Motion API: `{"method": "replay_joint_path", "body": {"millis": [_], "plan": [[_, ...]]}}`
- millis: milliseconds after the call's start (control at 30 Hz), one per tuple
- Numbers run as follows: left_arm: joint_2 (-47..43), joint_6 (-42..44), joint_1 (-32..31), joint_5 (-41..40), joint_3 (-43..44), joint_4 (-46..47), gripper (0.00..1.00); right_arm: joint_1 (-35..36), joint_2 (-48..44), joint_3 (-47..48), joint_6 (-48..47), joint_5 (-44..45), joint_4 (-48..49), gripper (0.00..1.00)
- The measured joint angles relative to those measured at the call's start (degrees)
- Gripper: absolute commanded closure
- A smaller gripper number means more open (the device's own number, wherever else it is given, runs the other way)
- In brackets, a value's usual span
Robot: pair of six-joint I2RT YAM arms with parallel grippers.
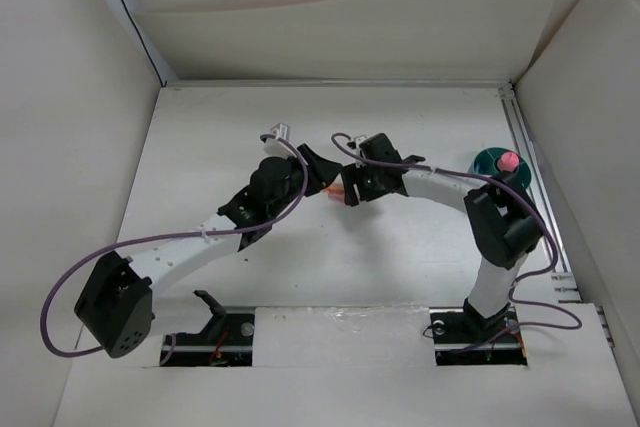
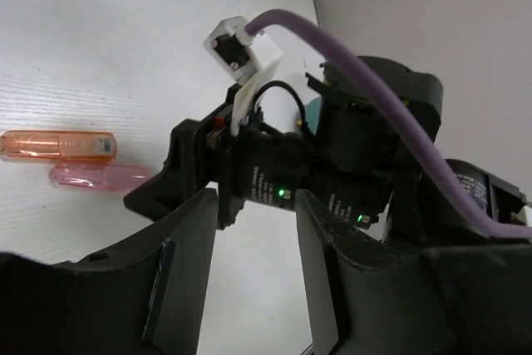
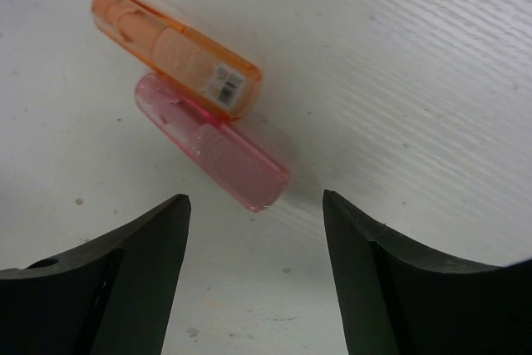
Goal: Sort the stationery into containers
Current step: Pick up the pen from the center of the board.
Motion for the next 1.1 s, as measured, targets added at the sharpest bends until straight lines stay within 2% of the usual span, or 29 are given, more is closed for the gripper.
{"method": "replay_joint_path", "body": {"millis": [533, 633, 767, 800, 833, 933, 1033, 1100], "plan": [[-3.8, -0.1, 0.0, -1.3, -0.5, -0.3, 0.62, 1.1, 3.5, 2.6, -2.1, -0.6, 0.4, 0.29], [-3.9, -0.1, 0.0, -1.5, -0.5, -0.3, 0.62, 1.1, 3.8, 2.8, -2.1, -0.6, 0.6, 0.34], [-4.0, -0.1, 0.0, -1.5, -0.7, -0.3, 0.62, 1.2, 4.0, 2.8, -2.1, -0.6, 0.8, 0.46], [-4.0, -0.1, 0.0, -1.6, -0.7, -0.3, 0.62, 1.2, 4.1, 2.8, -2.1, -0.7, 1.0, 0.54], [-4.0, -0.1, 0.0, -1.6, -0.7, -0.3, 0.62, 1.2, 4.1, 2.8, -2.2, -0.8, 1.1, 0.56], [-4.0, -0.1, 0.0, -1.7, -0.7, -0.3, 0.62, 1.2, 4.2, 2.6, -2.1, -1.3, 1.7, 0.56], [-4.0, -0.1, 0.0, -1.7, -0.7, -0.3, 0.62, 1.3, 4.2, 2.0, -2.0, -1.5, 2.8, 0.46], [-4.0, -0.1, 0.0, -1.7, -0.7, -0.3, 0.62, 1.6, 4.0, 1.8, -1.9, -1.5, 3.5, 0.43]]}}
